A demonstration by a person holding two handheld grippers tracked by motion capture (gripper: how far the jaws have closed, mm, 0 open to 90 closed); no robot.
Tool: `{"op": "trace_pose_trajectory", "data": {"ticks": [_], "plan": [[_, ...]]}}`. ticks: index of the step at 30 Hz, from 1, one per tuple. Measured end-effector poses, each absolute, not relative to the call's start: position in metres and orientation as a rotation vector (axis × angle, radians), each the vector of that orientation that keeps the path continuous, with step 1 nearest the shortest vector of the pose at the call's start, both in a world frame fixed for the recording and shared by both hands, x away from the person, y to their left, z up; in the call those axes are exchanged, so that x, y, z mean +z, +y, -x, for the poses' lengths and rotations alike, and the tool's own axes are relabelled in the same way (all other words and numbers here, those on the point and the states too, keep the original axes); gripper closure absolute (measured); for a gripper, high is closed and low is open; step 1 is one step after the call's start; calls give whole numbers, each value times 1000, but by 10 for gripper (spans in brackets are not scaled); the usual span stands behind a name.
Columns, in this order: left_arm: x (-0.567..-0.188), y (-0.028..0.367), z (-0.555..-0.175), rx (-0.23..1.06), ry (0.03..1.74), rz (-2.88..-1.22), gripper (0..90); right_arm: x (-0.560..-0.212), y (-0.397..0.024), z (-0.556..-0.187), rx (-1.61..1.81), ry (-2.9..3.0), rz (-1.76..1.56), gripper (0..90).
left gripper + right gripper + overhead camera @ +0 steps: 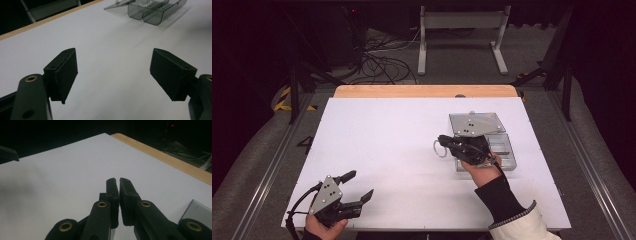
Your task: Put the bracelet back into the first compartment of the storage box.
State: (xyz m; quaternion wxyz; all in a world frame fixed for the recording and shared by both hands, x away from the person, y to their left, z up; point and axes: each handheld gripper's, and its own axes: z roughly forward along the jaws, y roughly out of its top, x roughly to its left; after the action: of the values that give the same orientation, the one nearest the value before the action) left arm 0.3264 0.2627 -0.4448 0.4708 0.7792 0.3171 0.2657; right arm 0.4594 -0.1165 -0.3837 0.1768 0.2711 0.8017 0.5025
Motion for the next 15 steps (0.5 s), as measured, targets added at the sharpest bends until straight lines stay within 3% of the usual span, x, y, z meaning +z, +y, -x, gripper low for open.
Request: {"op": "trace_pose_trajectory", "data": {"ticks": [15], "plan": [[-445, 263, -326, 645, 781, -1910, 230, -383, -146, -475, 1359, 2214, -899, 864]]}}
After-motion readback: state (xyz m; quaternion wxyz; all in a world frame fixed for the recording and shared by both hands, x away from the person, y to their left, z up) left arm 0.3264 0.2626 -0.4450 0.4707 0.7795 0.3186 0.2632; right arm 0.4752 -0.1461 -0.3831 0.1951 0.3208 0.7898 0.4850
